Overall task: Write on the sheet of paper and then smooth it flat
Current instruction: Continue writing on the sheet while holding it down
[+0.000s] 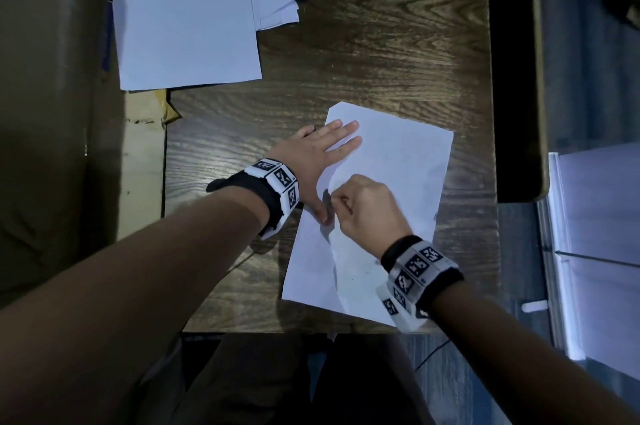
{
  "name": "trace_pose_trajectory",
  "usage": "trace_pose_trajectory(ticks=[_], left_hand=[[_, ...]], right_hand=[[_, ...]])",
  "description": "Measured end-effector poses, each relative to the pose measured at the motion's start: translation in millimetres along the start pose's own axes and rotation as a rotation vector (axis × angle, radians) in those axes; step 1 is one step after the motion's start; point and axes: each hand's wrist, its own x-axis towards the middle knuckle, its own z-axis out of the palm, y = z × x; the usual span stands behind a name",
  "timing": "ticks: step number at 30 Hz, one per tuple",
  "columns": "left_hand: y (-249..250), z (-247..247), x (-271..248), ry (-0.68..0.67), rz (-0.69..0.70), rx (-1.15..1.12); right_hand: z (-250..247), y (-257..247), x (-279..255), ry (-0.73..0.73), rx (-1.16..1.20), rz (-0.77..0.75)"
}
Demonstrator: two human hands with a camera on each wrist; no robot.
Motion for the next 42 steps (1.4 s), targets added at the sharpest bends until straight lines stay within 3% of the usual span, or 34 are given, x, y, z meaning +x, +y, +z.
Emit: trace_pose_trajectory(ticks=[5,10,15,21,25,33,38,42], left_hand=[[1.5,-1.7,-1.5,-0.004,0.003,-0.041],[4.3,-0.2,-1.3,-0.011,-0.023,0.003],[7.6,1.2,-2.5,0.006,-0.042,-0.025],[10.1,-1.0,-2.8,-0.004,-0.049,-0.016],[10.4,-0.6,-2.2,-0.008,-0.055,-0.009],[10.1,-1.7,-3.1,-0.005,-0.058,-0.011],[9.4,1.3,-2.6,-0.001,-0.062,-0.008],[14.6,-0.5,-3.8,0.011,-0.063,-0.014]], right_hand=[[-4.6,2.1,31.4,0.193,0.006,0.073],[5.6,11.2,-27.2,0.099,0.034,0.047],[-15.3,35.2,-14.4,0.26,0.231,0.25],[-22.0,37.2,2.4,0.277,0.247,0.228],[-19.6,46.0,-1.1,0.25,0.125,0.1],[-15.4,50.2,-2.9,0.252,0.042,0.049],[-15.0,45.4,-14.2,0.086,0.001,-0.051],[-16.8,42.9,6.3,0.12,-0.013,-0.013]])
